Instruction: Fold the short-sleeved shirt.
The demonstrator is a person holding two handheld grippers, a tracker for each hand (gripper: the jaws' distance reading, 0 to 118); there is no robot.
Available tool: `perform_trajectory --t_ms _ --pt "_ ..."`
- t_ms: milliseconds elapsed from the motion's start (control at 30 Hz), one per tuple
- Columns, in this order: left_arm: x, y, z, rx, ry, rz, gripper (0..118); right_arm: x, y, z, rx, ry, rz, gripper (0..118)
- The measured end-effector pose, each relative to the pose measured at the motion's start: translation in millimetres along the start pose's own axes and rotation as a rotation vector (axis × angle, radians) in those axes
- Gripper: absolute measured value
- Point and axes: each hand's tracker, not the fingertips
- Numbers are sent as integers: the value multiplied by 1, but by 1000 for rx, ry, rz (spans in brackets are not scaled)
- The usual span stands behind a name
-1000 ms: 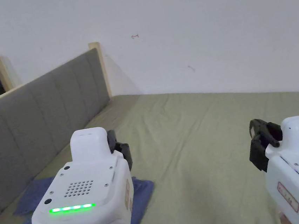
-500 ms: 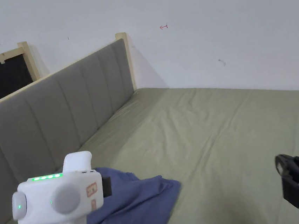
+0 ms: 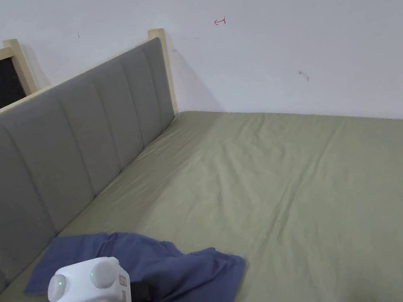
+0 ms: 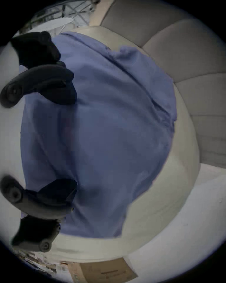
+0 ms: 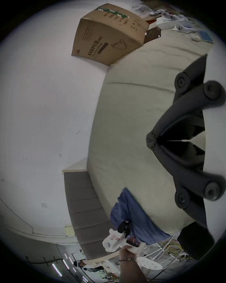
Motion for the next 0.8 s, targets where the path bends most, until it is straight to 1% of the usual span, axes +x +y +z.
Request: perform_trajectory --t_ms 33,100,133,167,233,267,300,333,367,400,433,467,500,567,633,733,800 --pt "3 -2 -11 -30 -3 -40 109 -1 -2 -3 -11 12 -9 0" --pt "8 -4 -13 50 41 -100 116 -3 -4 -9 -31 28 -37 0" --pt "10 -4 -15 43 49 -126 117 -4 -5 -12 -43 37 -53 0" --pt "10 -5 -16 40 39 -106 118 -4 -6 -15 -49 42 -66 0" --pt "8 -4 -9 45 37 -105 116 -6 -7 -19 -52 51 -81 0" --pt "9 -9 -3 85 46 -122 108 -6 -7 -20 -52 57 -85 0" --pt "9 -15 8 131 15 -147 94 -6 -7 -20 -51 61 -86 0" --pt "10 -19 17 177 11 -176 70 -6 -7 -20 -50 64 -85 0" --pt "12 -23 30 218 19 -210 11 -6 -6 -19 -47 68 -83 0" --pt "16 -25 39 239 84 -252 0 -5 -7 -17 -43 70 -82 0" --pt "20 -30 52 270 189 -311 0 -3 -7 -15 -37 71 -82 0" --pt "20 -33 69 329 116 -317 0 -1 -7 -12 -31 70 -85 0" --pt "20 -33 84 351 68 -316 0 1 -7 -9 -26 70 -89 0" --pt "21 -28 125 393 49 -281 0 8 -7 -1 -12 72 -102 0" --pt "26 -22 164 453 -3 -256 0 15 -7 10 8 64 -116 0" --pt "59 -26 237 605 -48 -365 0 27 -6 30 59 45 -142 0" --pt "92 -28 282 693 -138 -423 0 36 -6 44 86 28 -152 0"
